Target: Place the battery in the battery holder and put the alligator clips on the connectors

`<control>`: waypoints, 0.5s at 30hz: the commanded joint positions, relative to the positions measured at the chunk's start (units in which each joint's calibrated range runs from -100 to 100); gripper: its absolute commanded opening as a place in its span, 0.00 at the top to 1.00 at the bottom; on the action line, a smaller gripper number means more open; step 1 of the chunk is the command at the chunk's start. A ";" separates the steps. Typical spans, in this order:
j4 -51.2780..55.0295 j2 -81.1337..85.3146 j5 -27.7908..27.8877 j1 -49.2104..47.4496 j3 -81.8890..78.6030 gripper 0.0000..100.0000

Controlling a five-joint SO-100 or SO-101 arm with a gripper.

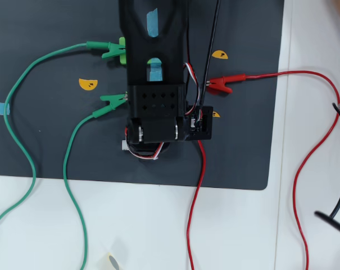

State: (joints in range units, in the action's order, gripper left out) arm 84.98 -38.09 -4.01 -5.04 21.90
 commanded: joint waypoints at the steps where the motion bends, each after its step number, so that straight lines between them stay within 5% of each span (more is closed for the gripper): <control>1: 0.23 0.36 2.47 0.34 0.03 0.68; 15: -8.36 0.11 2.31 0.85 -0.06 0.68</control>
State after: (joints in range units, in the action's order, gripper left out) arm 78.81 -38.01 -1.89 -5.04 21.55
